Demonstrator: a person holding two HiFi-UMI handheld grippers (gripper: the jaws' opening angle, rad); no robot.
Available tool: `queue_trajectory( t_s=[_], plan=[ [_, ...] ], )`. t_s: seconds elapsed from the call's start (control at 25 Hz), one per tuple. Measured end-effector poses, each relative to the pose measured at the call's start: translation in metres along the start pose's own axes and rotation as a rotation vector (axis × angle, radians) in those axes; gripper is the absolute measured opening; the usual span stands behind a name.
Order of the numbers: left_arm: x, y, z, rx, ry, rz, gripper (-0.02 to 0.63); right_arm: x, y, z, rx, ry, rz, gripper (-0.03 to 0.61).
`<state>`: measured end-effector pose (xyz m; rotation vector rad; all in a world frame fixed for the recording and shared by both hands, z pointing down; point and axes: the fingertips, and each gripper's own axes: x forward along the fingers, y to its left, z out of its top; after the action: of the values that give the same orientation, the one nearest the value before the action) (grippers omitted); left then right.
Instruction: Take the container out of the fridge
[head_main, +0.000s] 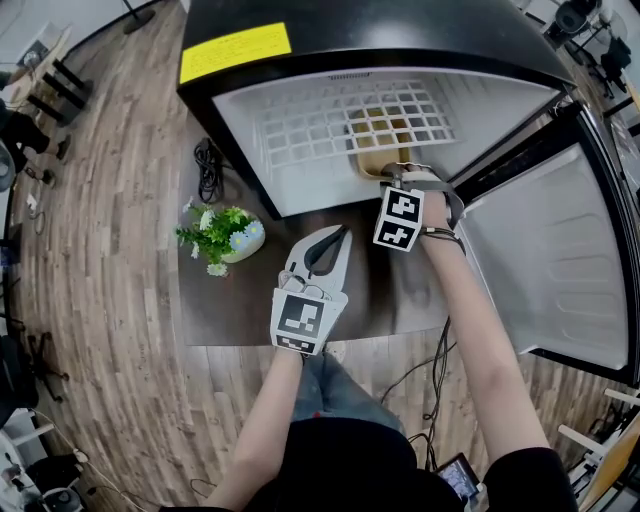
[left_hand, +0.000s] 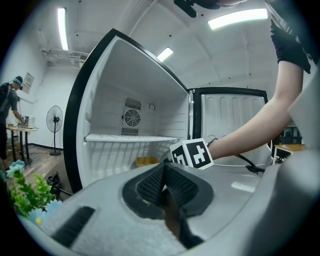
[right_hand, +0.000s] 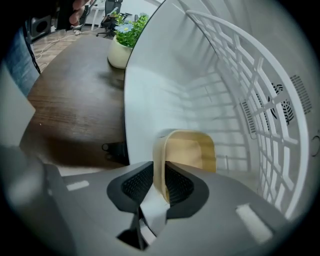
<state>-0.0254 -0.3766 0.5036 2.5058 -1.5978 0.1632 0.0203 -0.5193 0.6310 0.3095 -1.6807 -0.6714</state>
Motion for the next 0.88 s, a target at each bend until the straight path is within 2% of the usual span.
queue_trajectory(
  t_s=[0.08,0.28,0.88],
  plan=[
    [-0.001,0.003,0.0,-0.002,0.0,0.006,0.006,0.0,-0.002,0.001,0.001,0.0,0.005,0.05],
    [-0.003,0.006,-0.001,-0.003,-0.001,0.015,0.005,-0.002,0.002,0.003,-0.01,-0.006,0.025,0.029],
    [-0.019,-0.009,0.002,-0.005,-0.016,0.002,0.005,-0.041,0.038,0.016,0.052,-0.064,0.057,0.029]
  ],
)
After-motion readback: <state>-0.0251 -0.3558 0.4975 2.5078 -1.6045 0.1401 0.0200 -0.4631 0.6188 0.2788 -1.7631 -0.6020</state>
